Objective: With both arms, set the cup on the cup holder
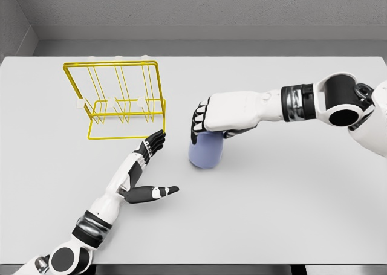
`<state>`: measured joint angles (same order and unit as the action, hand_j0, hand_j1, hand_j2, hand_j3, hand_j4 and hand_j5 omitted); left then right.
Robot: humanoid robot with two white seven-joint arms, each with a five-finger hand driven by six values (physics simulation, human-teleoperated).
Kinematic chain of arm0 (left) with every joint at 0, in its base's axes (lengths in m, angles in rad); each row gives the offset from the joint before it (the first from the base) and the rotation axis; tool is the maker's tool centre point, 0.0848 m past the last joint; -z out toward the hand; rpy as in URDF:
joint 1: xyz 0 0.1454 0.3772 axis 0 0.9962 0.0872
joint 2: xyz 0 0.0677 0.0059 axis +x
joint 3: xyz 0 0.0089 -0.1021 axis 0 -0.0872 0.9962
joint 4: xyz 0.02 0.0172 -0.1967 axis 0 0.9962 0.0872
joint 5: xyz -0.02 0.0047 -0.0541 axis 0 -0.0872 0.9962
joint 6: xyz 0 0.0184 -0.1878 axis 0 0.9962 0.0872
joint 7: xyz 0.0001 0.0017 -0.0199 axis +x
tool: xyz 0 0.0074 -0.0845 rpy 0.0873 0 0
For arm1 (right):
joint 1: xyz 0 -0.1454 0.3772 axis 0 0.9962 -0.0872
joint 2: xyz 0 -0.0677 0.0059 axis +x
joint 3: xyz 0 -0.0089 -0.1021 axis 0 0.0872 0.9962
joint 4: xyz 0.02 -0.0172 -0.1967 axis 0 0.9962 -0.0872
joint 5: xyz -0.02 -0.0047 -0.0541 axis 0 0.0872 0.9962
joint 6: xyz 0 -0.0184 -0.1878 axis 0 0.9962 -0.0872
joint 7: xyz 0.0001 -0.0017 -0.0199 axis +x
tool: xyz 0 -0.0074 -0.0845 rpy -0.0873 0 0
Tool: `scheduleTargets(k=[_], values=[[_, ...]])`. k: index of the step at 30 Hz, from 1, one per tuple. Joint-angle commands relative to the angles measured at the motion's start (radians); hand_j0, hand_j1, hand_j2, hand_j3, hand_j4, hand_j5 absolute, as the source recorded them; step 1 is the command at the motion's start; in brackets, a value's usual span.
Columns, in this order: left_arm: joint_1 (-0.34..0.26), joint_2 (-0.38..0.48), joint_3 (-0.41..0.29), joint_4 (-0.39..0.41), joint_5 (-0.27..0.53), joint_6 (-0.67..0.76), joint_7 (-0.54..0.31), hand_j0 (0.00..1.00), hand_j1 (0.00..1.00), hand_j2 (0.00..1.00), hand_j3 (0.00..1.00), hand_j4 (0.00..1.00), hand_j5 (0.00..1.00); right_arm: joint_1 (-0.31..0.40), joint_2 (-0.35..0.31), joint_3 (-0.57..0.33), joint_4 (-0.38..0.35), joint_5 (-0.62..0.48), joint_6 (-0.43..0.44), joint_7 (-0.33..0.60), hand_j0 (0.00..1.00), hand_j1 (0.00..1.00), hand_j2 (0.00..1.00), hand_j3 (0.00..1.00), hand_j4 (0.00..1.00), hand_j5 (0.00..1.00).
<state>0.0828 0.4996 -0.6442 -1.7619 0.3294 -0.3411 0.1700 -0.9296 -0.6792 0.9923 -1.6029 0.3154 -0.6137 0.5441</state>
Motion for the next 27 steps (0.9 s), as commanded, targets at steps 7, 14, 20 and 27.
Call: scheduleTargets(k=[7,14,20,27], values=[[0.000,-0.001,0.000,-0.001,-0.001,-0.004,0.000,1.00,1.00,1.00,1.00,1.00,1.00,0.003,-0.005,-0.007,0.000,0.004,0.003,0.004,0.74,0.74,0.74,0.74,0.74,0.74],[-0.003,-0.004,0.000,-0.001,-0.003,-0.006,-0.001,1.00,1.00,1.00,1.00,1.00,1.00,0.020,0.003,-0.018,0.000,0.004,0.003,0.004,1.00,1.00,1.00,1.00,1.00,1.00],[-0.005,-0.006,0.000,-0.001,-0.003,-0.006,-0.006,1.00,1.00,1.00,1.00,1.00,1.00,0.025,0.000,-0.020,0.000,0.004,0.003,0.004,1.00,1.00,1.00,1.00,1.00,1.00],[-0.025,-0.010,0.015,-0.001,-0.006,-0.004,-0.006,1.00,1.00,1.00,1.00,1.00,1.00,0.028,-0.010,-0.034,-0.002,0.004,0.003,0.000,1.00,1.00,1.00,1.00,1.00,1.00]])
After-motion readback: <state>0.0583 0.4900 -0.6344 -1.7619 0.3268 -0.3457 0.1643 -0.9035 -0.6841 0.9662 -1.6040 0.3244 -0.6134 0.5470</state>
